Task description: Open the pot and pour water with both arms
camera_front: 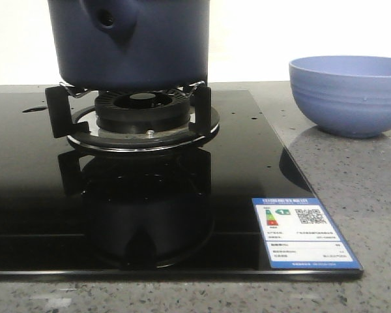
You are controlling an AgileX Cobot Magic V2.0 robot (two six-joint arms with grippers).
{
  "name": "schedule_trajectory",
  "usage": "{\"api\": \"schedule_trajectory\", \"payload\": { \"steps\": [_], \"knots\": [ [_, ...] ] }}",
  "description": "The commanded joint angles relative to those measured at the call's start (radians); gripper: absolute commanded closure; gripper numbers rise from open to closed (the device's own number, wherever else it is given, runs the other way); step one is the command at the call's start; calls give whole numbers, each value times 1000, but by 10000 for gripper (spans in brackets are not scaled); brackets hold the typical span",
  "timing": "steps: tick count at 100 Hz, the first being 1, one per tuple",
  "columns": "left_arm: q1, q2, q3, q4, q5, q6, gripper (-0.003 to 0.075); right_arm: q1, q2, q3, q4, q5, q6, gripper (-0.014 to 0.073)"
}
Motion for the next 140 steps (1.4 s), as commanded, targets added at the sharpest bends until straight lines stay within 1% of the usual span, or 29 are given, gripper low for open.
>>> {"api": "schedule_trajectory", "payload": {
  "steps": [1,86,111,124,140],
  "knots": [
    [-8,-27,34,-10,-79,-6,741,-2,-16,24,-13,-76,-4,655],
    [-8,-27,34,-10,-79,-6,741,-2,-16,24,-13,-80,-4,655],
    [-8,-27,34,-10,-107,-6,741,-2,-16,24,-11,-175,-4,655],
    [-8,-27,34,-81,-112,-6,741,-2,-16,24,5,-227,-4,655],
    [-8,-27,34,-208,-111,-6,741,-2,-16,24,103,-228,-4,655]
  ]
}}
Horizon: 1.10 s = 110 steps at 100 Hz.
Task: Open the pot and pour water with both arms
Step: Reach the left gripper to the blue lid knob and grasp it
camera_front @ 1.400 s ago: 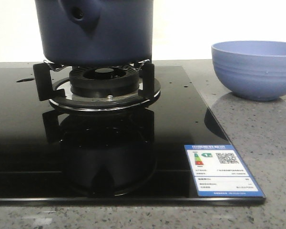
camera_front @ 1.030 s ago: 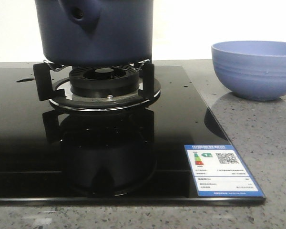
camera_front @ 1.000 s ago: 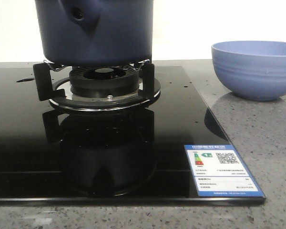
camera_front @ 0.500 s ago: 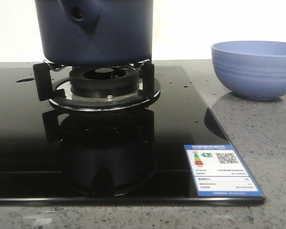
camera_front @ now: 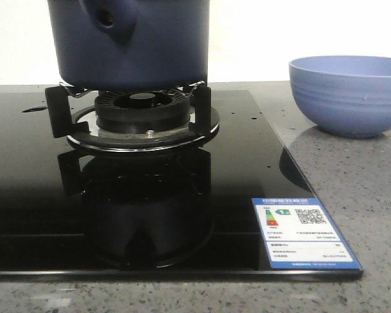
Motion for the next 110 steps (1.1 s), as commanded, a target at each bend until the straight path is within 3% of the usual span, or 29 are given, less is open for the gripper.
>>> {"api": "schedule_trajectory", "payload": {
  "steps": [1,9,22,29,41,51,61,80,110],
  "knots": [
    [-8,-27,34,-85,-81,-6,741,-2,-16,24,56,-92,-4,655],
    [-8,-27,34,-183,-99,-6,741,-2,-16,24,111,-92,-4,655],
    [-8,-27,33,-454,-123,-6,741,-2,-16,24,321,-90,-4,655],
    [-8,-27,30,-532,-130,-6,741,-2,-16,16,338,-67,-4,655],
    [-8,-27,-5,-532,-106,-6,741,-2,-14,-48,336,69,-4,655],
    [-8,-8,-96,-466,-1,17,741,-2,26,-119,334,157,-6,654],
    [-8,53,-231,-377,161,137,741,-2,126,-201,325,222,-13,654],
    [-13,257,-475,-375,397,328,741,25,391,-412,321,373,-131,654],
    [-262,406,-598,-388,418,417,740,270,617,-612,319,411,-316,655]
  ]
}}
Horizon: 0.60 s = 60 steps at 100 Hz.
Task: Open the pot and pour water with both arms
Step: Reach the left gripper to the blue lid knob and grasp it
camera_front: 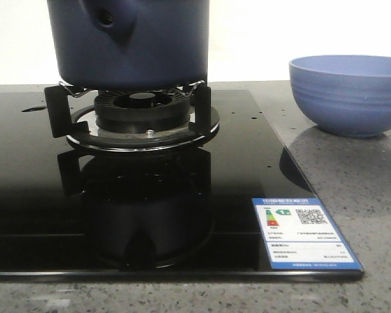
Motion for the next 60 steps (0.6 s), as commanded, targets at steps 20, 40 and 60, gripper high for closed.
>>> {"api": "schedule_trajectory", "payload": {
  "steps": [20,40,60],
  "knots": [
    [-201,97,-58,-35,-164,30,624,136,53,-93,-2,-148,-50,592],
    [-312,158,-63,-35,-290,30,324,145,53,-93,-2,-163,-50,204],
    [-401,258,-89,-35,-405,41,302,145,53,-93,-2,-164,-50,123]
  ]
}}
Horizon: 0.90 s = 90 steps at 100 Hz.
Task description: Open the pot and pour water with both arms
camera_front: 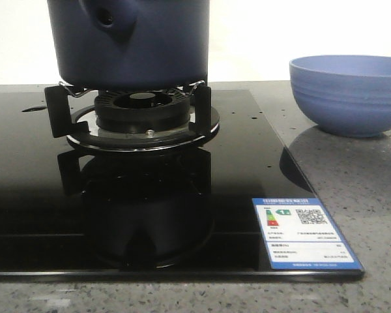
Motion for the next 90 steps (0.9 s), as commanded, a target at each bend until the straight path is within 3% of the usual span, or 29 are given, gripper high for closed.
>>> {"api": "schedule_trajectory", "payload": {
  "steps": [1,22,41,90],
  "knots": [
    [-41,59,-54,-21,-137,13,302,-1,6,-35,0,-79,-11,123],
    [-77,237,-118,12,-254,26,301,-1,6,-35,0,-81,-11,123],
    [-77,383,-174,14,-363,26,250,-1,6,-35,0,-77,-11,123],
    [-77,649,-361,28,-374,26,234,-1,6,-35,0,-77,-11,123]
  ]
}}
